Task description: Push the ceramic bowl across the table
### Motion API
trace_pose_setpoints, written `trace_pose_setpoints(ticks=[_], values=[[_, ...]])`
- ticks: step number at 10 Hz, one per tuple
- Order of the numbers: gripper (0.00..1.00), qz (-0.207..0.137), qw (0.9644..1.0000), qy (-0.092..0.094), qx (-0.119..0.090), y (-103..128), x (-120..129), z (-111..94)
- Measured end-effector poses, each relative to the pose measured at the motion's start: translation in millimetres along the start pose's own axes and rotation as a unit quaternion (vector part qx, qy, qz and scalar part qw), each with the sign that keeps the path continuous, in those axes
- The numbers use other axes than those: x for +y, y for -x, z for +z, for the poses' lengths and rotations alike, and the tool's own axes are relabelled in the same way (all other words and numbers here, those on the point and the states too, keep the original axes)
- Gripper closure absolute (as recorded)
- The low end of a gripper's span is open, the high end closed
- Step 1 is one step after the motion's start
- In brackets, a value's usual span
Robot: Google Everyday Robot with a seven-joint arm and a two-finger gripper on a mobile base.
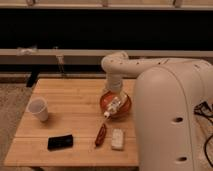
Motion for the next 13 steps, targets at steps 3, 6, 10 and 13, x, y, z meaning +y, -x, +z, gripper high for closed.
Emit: trace_pose_setpoints(ticks=[3,6,10,13], values=[[0.2,0.0,1.0,0.0,0.0,0,0,0],[0.2,0.0,1.0,0.001,-0.001,1,1,-1],[0.2,-0.04,0.9992,0.007,0.005,12,36,6],[0.2,-0.082,0.9964,0.013,0.019,17,83,27]])
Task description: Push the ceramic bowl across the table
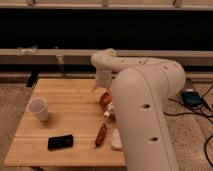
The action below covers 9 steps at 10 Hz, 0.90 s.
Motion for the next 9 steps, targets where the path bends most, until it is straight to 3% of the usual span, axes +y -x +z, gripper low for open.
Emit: trace_pose_setpoints(ticks=[2,5,7,9], values=[[0.2,-0.013,0.9998,0.002,0.013,1,8,20],[0.2,-0.009,0.9993,0.004,0.037,-4,2,60],[0.2,-0.01,0.9989,0.011,0.045,-10,4,67],[0.2,-0.024,0.9983,0.021,0.049,-21,22,64]])
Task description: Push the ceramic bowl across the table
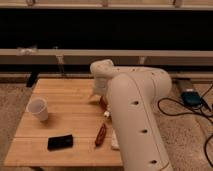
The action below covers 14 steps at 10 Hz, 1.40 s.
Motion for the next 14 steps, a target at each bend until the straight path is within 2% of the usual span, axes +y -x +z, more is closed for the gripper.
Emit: trace_pose_setpoints(ticks=[3,8,10,14], values=[[0.2,-0.036,0.9993,0.01,0.007,-11,40,1],[0.2,-0.083,0.9961,0.017,0.023,-17,78,13],[0.2,-0.104,0.994,0.019,0.029,-24,92,15],[0.2,-0.151,0.9873,0.03,0.038,-44,126,17]])
